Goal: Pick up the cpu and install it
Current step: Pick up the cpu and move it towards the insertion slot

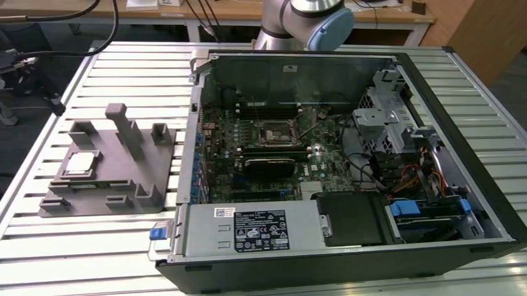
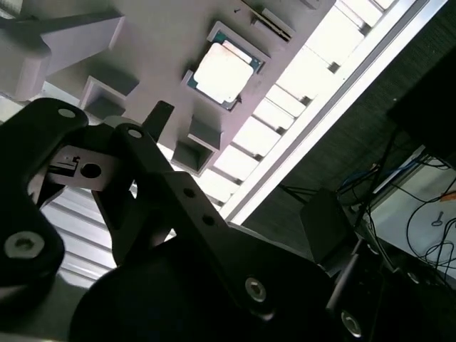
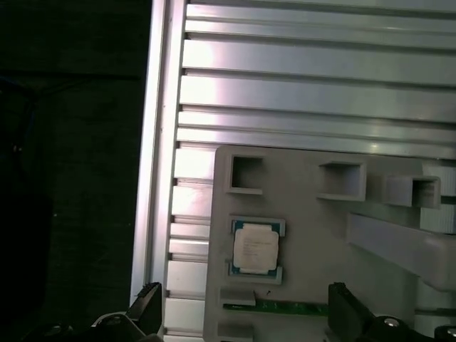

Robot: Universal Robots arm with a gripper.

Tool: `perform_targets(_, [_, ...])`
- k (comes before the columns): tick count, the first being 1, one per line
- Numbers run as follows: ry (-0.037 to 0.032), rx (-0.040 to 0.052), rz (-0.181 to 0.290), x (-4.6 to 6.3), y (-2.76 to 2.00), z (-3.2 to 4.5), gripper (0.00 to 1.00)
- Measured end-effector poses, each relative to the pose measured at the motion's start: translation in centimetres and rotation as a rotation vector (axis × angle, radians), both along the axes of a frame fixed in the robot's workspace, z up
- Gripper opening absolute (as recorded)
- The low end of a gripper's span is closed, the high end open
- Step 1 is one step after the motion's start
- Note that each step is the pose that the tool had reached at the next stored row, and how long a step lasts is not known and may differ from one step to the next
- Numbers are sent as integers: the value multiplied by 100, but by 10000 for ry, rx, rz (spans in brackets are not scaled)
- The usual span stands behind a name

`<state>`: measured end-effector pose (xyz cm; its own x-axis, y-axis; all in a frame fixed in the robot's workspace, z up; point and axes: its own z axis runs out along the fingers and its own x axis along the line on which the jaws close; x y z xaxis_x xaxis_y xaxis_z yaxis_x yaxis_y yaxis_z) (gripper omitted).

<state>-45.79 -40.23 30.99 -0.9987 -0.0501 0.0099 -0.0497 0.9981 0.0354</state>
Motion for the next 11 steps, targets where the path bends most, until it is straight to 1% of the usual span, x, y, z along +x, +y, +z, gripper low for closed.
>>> perform_targets(2, [23,0,2,0,0,-37,99])
perform_targets(9, [33,0,3,0,-1,-136,99])
perform_targets(11, [36,0,3,0,-1,-165,97])
